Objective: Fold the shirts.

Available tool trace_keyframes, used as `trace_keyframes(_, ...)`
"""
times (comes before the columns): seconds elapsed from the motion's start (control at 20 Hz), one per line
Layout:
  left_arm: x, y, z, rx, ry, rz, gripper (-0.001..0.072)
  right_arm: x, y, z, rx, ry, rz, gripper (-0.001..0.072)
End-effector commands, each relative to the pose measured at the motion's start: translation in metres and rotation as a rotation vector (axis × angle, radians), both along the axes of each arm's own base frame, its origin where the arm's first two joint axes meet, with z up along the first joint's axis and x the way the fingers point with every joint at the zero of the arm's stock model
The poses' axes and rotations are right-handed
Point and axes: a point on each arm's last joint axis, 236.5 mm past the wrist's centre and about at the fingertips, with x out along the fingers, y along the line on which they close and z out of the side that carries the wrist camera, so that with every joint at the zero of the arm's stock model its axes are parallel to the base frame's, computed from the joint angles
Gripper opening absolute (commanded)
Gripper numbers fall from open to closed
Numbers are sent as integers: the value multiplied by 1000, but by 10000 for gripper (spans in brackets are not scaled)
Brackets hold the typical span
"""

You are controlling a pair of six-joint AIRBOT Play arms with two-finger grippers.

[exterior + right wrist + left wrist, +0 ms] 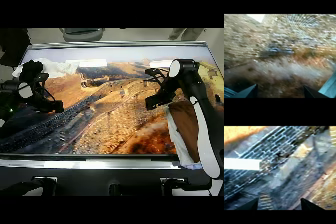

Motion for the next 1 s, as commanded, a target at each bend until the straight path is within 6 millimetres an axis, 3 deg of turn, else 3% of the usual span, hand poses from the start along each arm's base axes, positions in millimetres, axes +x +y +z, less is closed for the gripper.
trace_keyframes(0.0, 7, -1, 1, -4, -30, -1, 591, 1, 1, 0, 1, -3, 0, 664)
trace_keyframes(0.05, 19, -3, 4, -11, -80, -1, 591, 1, 1, 0, 1, -4, 0, 663)
trace_keyframes(0.2, 43, -12, 13, -60, -184, 28, 599, 35, 6, 4, 23, -146, -16, 663)
trace_keyframes(0.25, 53, -13, 18, -65, -233, 27, 677, 44, 7, 6, 30, -184, -21, 663)
trace_keyframes(0.35, 89, 11, 39, -74, -373, 98, 720, 54, 8, 9, 34, -229, -25, 663)
trace_keyframes(0.45, 119, 65, 52, -143, -406, 291, 720, 59, 7, 10, 35, -251, -27, 664)
trace_keyframes(0.5, 130, 101, 49, -219, -384, 421, 720, 59, 8, 10, 34, -251, -20, 664)
trace_keyframes(0.65, 137, 210, 20, -516, -333, 850, 720, 55, 8, 9, 32, -235, -11, 664)
trace_keyframes(0.75, 128, 266, -7, -618, -336, 1025, 720, 52, 10, 9, 41, -222, -7, 663)
trace_keyframes(0.85, 117, 299, -35, -637, -332, 1098, 720, 52, 12, 9, 47, -226, 8, 663)
trace_keyframes(0.95, 125, 315, -50, -649, -373, 1115, 720, 54, 13, 10, 52, -234, 16, 663)
